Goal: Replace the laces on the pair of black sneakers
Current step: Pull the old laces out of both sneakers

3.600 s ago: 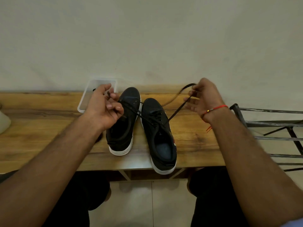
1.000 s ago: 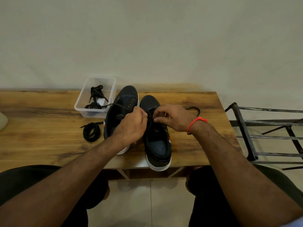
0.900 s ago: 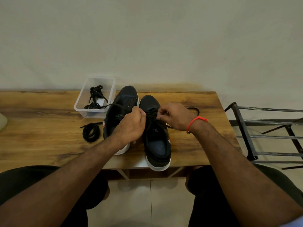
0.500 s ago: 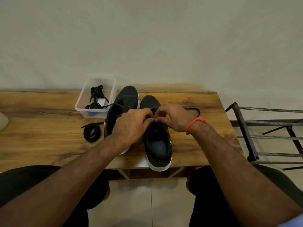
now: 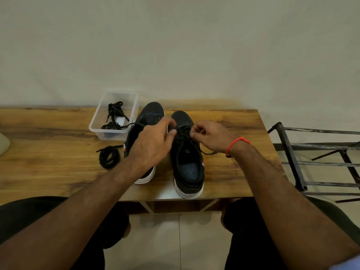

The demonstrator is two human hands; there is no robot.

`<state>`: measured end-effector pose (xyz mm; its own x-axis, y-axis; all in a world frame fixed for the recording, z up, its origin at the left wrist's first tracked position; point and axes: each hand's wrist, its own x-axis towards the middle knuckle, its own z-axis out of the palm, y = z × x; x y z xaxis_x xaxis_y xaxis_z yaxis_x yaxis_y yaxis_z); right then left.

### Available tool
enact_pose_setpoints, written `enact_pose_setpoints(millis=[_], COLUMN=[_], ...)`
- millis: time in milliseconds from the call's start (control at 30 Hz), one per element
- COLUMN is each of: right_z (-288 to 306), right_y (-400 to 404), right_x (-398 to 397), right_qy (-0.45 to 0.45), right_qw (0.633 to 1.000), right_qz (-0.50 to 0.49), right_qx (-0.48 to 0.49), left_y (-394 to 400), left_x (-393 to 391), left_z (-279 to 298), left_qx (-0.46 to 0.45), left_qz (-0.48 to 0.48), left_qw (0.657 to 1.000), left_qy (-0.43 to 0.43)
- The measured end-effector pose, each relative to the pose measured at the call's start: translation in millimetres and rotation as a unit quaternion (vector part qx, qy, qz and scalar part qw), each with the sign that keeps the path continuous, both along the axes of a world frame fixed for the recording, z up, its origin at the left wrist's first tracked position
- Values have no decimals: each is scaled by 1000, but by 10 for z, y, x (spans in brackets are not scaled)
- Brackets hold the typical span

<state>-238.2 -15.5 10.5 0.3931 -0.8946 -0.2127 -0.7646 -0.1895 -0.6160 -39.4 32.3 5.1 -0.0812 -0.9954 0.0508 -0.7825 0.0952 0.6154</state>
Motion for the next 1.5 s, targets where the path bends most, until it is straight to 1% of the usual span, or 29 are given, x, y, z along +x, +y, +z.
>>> enact_pose_setpoints(millis=[33,133,200,267,333,433,533,567,633,700,733,900,1000,1100,1167,1233,1267,1333,1400,1500], right_z=[-5,-40,-40,-37,-19,22,66,77,88,72,72,51,66,52,38,27,19,8,-9,14], right_y=[-3,4,19,16,4,-12,-17,-23,-40,-54,-47,-28,-3,14,11,2,-6,-7,-5,13], right_x=[13,48,67,75,58,-20,-103,-123,-126,-107,-94,-90,-70,-29,-8,-2,-2,6,19,29], right_qy=[9,42,44,38,28,-19,-91,-110,-122,-101,-94,-55,-54,-70,-77,-82,-77,-59,-47,-24], right_qw=[1000,994,993,994,997,997,974,964,960,970,975,990,990,985,981,980,982,990,995,997], right_qz=[19,70,75,63,26,-65,-165,-191,-210,-200,-186,-105,-75,-59,-48,-50,-49,-19,24,57], right_qx=[-21,-68,-75,-77,-60,25,127,148,137,90,83,80,105,146,169,176,166,127,87,36], left_y=[1,17,24,13,2,-6,-44,-57,-65,-40,-28,-38,-66,-88,-94,-93,-92,-84,-88,-79], left_x=[-17,-65,-65,-62,-61,-45,-3,9,18,8,5,26,55,101,120,103,85,38,20,16], left_z=[-5,-87,-140,-140,-108,-66,36,71,108,112,109,148,171,174,167,164,161,154,122,102], left_qx=[-21,-33,-38,-27,-5,21,62,75,84,78,74,60,68,86,38,-15,-26,-18,8,28], left_qz=[-20,-41,-39,-32,-12,25,92,104,86,57,51,52,40,22,15,-28,-60,-109,-131,-153], left_qw=[999,996,994,995,997,999,992,989,992,995,996,997,996,992,994,996,994,986,980,976], left_qy=[-15,-75,-97,-92,-72,-23,60,69,42,-4,-14,-11,-32,-87,-105,-88,-90,-125,-148,-154])
